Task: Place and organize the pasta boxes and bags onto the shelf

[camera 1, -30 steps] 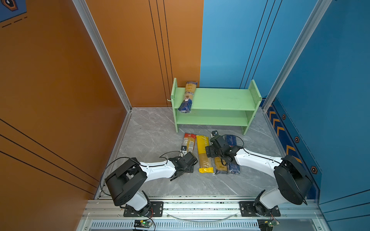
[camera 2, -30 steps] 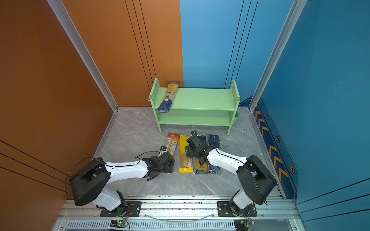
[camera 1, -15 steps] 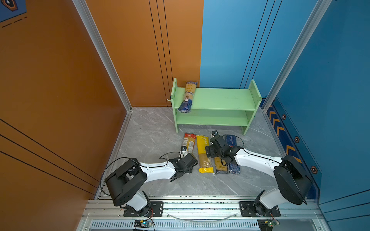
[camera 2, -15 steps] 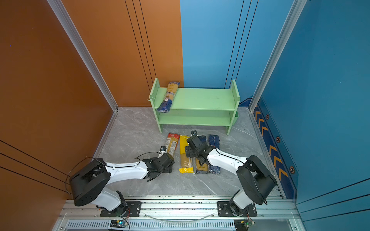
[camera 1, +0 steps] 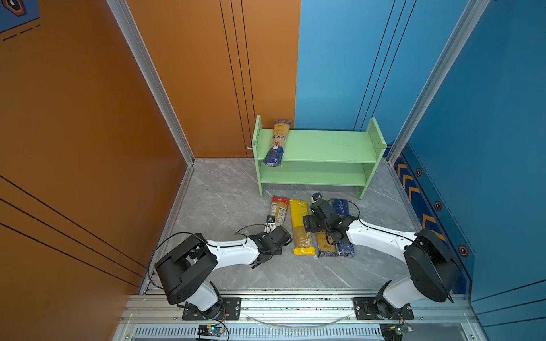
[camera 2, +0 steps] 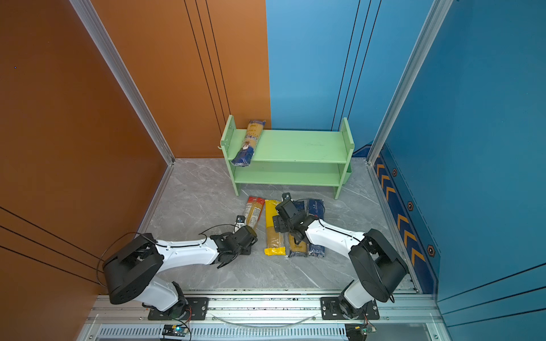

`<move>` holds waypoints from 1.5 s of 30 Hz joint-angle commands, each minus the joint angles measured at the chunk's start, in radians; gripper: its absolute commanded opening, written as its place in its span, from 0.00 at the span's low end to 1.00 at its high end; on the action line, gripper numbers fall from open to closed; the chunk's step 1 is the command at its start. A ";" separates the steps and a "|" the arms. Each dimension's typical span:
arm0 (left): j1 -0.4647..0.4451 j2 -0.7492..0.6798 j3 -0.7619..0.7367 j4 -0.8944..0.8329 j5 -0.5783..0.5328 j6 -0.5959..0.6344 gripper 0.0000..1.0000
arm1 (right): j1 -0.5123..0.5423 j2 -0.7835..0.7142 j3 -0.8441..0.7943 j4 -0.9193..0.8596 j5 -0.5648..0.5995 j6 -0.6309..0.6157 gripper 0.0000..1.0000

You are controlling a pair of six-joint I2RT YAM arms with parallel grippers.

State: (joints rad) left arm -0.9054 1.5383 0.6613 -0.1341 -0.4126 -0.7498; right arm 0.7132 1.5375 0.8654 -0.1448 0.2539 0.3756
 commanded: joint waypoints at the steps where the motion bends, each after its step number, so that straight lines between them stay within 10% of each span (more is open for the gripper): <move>1: -0.011 0.040 -0.039 -0.075 0.061 -0.011 0.46 | -0.004 -0.009 -0.015 0.003 -0.006 0.020 0.95; 16: -0.012 0.040 -0.040 -0.068 0.067 -0.011 0.27 | -0.004 -0.010 -0.016 0.002 -0.006 0.020 0.95; 20: -0.009 0.042 -0.037 -0.063 0.069 -0.013 0.00 | -0.004 -0.010 -0.014 0.002 -0.006 0.020 0.95; 45: -0.011 -0.113 0.028 -0.165 0.039 -0.013 0.00 | -0.035 -0.007 -0.014 -0.001 -0.016 0.019 0.95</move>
State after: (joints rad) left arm -0.9062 1.4548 0.6682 -0.2363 -0.3847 -0.7574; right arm 0.7010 1.5375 0.8600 -0.1444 0.2459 0.3756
